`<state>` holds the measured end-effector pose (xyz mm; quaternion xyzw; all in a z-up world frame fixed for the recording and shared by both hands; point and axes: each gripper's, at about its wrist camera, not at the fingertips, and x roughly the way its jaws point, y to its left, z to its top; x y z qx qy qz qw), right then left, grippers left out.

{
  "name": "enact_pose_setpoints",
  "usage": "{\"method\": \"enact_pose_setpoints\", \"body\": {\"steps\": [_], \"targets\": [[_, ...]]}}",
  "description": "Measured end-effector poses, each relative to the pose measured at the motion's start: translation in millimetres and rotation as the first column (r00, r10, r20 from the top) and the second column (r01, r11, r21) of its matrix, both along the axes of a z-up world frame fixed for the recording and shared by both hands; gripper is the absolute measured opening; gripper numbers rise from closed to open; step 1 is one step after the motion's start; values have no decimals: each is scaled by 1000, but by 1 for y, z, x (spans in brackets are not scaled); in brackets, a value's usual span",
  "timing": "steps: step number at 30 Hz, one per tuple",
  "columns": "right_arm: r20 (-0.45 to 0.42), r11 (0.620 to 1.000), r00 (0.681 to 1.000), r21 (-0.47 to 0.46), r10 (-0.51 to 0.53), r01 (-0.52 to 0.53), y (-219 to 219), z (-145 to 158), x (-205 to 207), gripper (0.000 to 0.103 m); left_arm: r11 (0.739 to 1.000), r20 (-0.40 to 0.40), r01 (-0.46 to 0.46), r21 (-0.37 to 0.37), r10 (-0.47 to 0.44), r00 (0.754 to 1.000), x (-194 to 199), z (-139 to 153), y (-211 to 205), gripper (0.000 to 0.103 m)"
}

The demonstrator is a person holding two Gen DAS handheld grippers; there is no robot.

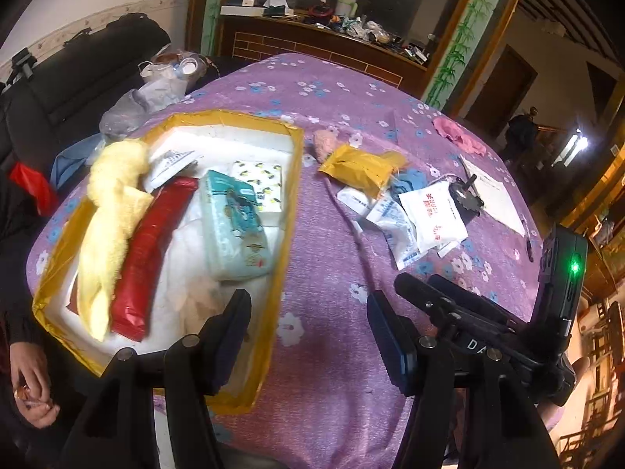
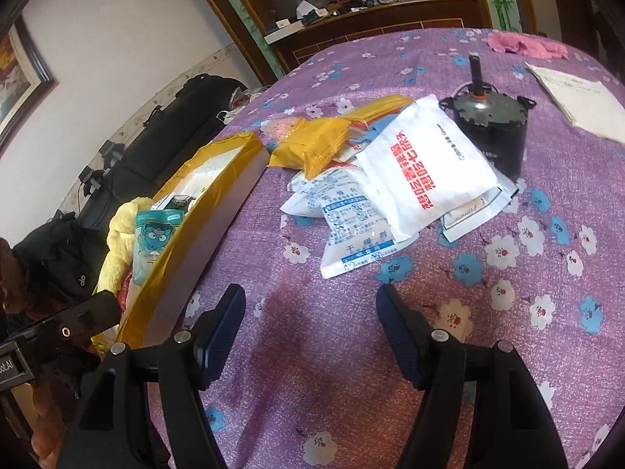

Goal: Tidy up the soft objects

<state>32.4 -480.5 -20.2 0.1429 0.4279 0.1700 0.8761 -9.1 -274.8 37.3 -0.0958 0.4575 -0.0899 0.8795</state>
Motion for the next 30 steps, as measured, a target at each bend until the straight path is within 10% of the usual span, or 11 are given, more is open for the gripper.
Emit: {"method": "enact_pose_setpoints", "body": {"steps": [30], "targets": [[0,999,1000,33,-10,10,-6,-1,-2,70,1000,2,9,3,-9,1000,-2,-6,-8,65]]}}
